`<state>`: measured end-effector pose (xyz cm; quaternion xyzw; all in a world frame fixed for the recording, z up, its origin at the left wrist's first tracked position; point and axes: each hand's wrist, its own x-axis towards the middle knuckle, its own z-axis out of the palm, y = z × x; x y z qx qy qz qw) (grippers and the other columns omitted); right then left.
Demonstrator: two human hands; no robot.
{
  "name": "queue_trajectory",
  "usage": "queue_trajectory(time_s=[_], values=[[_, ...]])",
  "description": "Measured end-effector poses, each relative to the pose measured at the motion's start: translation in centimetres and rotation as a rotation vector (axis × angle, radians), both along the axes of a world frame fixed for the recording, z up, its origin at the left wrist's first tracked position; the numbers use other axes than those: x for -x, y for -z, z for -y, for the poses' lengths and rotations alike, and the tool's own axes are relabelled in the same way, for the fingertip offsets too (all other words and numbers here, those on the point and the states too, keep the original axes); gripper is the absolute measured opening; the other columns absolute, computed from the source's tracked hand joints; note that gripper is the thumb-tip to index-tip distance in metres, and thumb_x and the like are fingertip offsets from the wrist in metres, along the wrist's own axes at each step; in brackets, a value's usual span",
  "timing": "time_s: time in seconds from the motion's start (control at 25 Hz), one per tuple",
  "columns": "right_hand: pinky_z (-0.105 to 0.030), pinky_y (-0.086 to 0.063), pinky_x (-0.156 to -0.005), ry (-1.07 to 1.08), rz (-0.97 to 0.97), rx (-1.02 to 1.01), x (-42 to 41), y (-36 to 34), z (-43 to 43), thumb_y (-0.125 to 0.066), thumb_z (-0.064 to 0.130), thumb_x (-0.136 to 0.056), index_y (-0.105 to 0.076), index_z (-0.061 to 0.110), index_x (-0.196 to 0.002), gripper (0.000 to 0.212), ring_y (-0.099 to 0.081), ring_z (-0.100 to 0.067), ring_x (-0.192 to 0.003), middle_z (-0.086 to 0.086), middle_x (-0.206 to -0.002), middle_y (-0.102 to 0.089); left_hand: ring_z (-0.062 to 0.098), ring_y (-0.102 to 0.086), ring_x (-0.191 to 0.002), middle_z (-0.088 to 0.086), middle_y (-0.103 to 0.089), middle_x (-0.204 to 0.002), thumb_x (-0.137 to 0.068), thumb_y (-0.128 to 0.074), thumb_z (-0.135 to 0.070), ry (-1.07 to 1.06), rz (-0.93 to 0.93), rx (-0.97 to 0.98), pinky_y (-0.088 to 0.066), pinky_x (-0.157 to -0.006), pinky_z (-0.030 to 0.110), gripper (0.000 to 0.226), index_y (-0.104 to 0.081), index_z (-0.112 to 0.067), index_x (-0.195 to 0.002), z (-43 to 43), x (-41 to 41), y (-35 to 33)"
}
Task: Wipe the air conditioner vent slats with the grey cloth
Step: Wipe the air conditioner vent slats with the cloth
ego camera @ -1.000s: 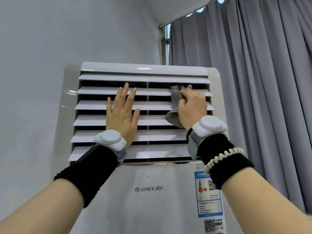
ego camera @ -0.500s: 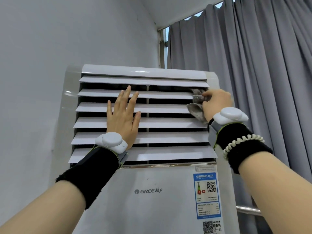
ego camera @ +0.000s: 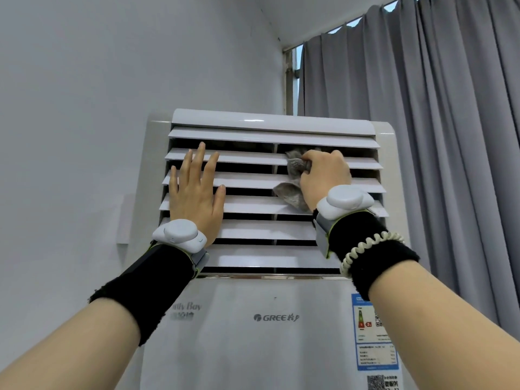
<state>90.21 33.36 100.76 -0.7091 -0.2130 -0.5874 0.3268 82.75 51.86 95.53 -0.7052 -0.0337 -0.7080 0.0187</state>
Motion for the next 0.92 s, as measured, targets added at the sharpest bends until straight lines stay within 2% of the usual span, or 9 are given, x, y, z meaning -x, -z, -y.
queue_trajectory(time_s=[0.08, 0.12, 0.24, 0.36, 0.48, 0.6, 0.68, 0.8, 0.92], values=[[-0.033, -0.046, -0.072, -0.051, 0.014, 0.039, 1.3, -0.2, -2.3, -0.052, 0.004, -0.085, -0.066, 0.016, -0.106, 0.028, -0.054, -0.033, -0.102, -0.007, -0.077, -0.051, 0.026, -0.012, -0.145, 0.005, -0.018, -0.157, -0.091, -0.048, -0.016, -0.024, 0.006, 0.031, -0.011, -0.117, 0.051, 0.056, -0.027, -0.019, -0.143, -1.6, 0.8, 0.2], [-0.033, -0.046, -0.073, -0.081, 0.023, 0.055, 1.9, -0.2, -3.5, -0.052, 0.005, -0.085, -0.066, 0.018, -0.107, 0.029, -0.054, -0.032, -0.103, -0.005, -0.075, -0.05, 0.026, -0.011, -0.145, 0.004, -0.017, -0.157, -0.091, -0.048, -0.016, -0.025, 0.006, 0.047, -0.011, -0.117, 0.05, 0.057, -0.025, -0.019, -0.143, -2.4, 1.2, 0.3], [-0.031, -0.042, -0.07, -0.113, 0.049, 0.106, 3.6, -0.3, -6.9, -0.052, 0.005, -0.085, -0.066, 0.016, -0.108, 0.029, -0.052, -0.03, -0.106, -0.011, -0.086, -0.058, 0.026, -0.01, -0.145, 0.005, -0.016, -0.157, -0.093, -0.045, -0.017, 0.012, 0.013, 0.098, -0.013, -0.117, 0.05, 0.055, -0.023, -0.019, -0.144, -4.9, 2.5, 0.6], [-0.033, -0.046, -0.074, -0.104, 0.064, 0.162, 4.8, -0.2, -9.5, -0.051, 0.004, -0.086, -0.064, 0.012, -0.109, 0.028, -0.049, -0.029, -0.11, -0.011, -0.1, -0.066, 0.027, -0.011, -0.144, 0.005, -0.015, -0.157, -0.096, -0.041, -0.019, 0.032, 0.024, 0.121, -0.017, -0.116, 0.049, 0.051, -0.023, -0.02, -0.144, -7.0, 3.3, 1.2], [-0.034, -0.048, -0.077, -0.108, 0.064, 0.195, 6.3, -0.4, -11.9, -0.05, 0.005, -0.087, -0.063, 0.012, -0.111, 0.028, -0.048, -0.027, -0.113, -0.01, -0.104, -0.066, 0.025, -0.013, -0.144, 0.005, -0.012, -0.158, -0.098, -0.036, -0.02, 0.083, 0.03, 0.151, -0.019, -0.117, 0.045, 0.05, -0.02, -0.018, -0.145, -9.1, 3.7, 1.7], [-0.034, -0.047, -0.079, -0.095, 0.035, 0.247, 7.6, -0.9, -14.0, -0.05, 0.007, -0.087, -0.063, 0.014, -0.112, 0.029, -0.049, -0.027, -0.113, -0.011, -0.11, -0.063, 0.021, -0.017, -0.143, 0.006, -0.01, -0.158, -0.098, -0.037, -0.015, 0.22, 0.028, 0.142, -0.025, -0.112, 0.036, 0.053, -0.015, -0.015, -0.147, -10.4, 3.6, 1.7], [-0.033, -0.047, -0.08, -0.079, 0.019, 0.279, 8.3, -1.4, -15.2, -0.051, 0.009, -0.087, -0.063, 0.015, -0.113, 0.03, -0.052, -0.028, -0.113, -0.012, -0.115, -0.061, 0.018, -0.02, -0.142, 0.004, -0.01, -0.158, -0.099, -0.036, -0.017, 0.269, 0.019, 0.13, -0.03, -0.11, 0.036, 0.053, -0.014, -0.017, -0.147, -10.9, 3.4, 1.6], [-0.031, -0.045, -0.078, -0.07, 0.041, 0.298, 9.1, -1.9, -16.4, -0.052, 0.009, -0.086, -0.064, 0.017, -0.111, 0.029, -0.052, -0.027, -0.113, -0.011, -0.115, -0.062, 0.02, -0.025, -0.141, 0.003, -0.011, -0.158, -0.098, -0.03, -0.025, 0.291, 0.011, 0.124, -0.033, -0.11, 0.043, 0.052, -0.015, -0.018, -0.146, -11.1, 3.1, 1.6], [-0.033, -0.044, -0.079, -0.058, 0.116, 0.296, 9.3, -1.8, -16.7, -0.051, 0.008, -0.085, -0.064, 0.02, -0.111, 0.031, -0.05, -0.026, -0.114, -0.009, -0.109, -0.065, 0.023, -0.029, -0.139, 0.004, -0.013, -0.158, -0.098, -0.034, -0.017, 0.29, 0.002, 0.073, -0.04, -0.103, 0.043, 0.051, -0.018, -0.016, -0.146, -11.3, 3.2, 1.5]])
